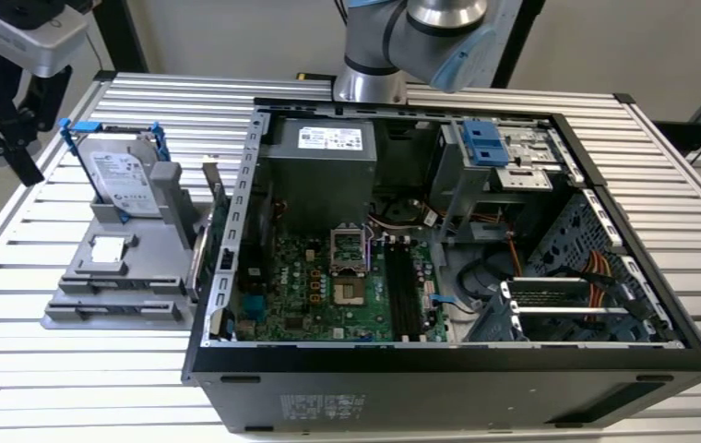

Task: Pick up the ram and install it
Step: 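Pick up the ram and move it above insertion slot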

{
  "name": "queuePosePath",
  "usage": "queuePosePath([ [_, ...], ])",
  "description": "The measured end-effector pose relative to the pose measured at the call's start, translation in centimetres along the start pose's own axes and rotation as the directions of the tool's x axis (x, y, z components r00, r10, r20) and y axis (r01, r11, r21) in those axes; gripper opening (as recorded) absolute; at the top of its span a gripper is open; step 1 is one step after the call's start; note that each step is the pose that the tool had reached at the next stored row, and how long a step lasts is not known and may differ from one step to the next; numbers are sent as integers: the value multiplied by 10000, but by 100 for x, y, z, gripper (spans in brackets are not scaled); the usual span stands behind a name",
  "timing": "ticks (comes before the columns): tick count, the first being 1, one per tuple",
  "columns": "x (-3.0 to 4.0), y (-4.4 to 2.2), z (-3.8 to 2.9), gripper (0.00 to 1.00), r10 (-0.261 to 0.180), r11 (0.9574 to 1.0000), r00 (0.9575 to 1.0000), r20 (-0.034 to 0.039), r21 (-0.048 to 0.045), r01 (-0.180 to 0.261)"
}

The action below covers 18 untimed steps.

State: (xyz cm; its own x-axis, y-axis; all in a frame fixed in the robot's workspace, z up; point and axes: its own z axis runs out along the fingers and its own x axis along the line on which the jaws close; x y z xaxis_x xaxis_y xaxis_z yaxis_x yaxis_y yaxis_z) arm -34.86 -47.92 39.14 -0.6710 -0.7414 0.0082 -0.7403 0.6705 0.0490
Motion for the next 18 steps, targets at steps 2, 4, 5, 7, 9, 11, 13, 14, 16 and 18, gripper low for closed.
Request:
queuePosePath([
  [2,0,0,0,0,-159,9999,9999,-8,1,159],
  [4,0,1,0,0,-371,9993,9993,-18,3,371],
  [5,0,0,0,0,-486,9988,9988,-24,4,486],
  [7,-4,4,-1,0,-686,9976,9976,-48,14,687],
  [9,-12,11,1,0,-843,9964,9964,-90,44,843],
  [11,-17,15,0,0,-1007,9949,9948,-136,71,1008],
  [13,-17,16,1,0,-1194,9928,9927,-160,85,1196],
  [14,-17,16,1,0,-1292,9916,9915,-169,86,1293],
  [16,-17,16,0,0,-1501,9886,9885,-180,87,1503],
  [18,-17,16,1,0,-1668,9859,9858,-189,87,1670],
])
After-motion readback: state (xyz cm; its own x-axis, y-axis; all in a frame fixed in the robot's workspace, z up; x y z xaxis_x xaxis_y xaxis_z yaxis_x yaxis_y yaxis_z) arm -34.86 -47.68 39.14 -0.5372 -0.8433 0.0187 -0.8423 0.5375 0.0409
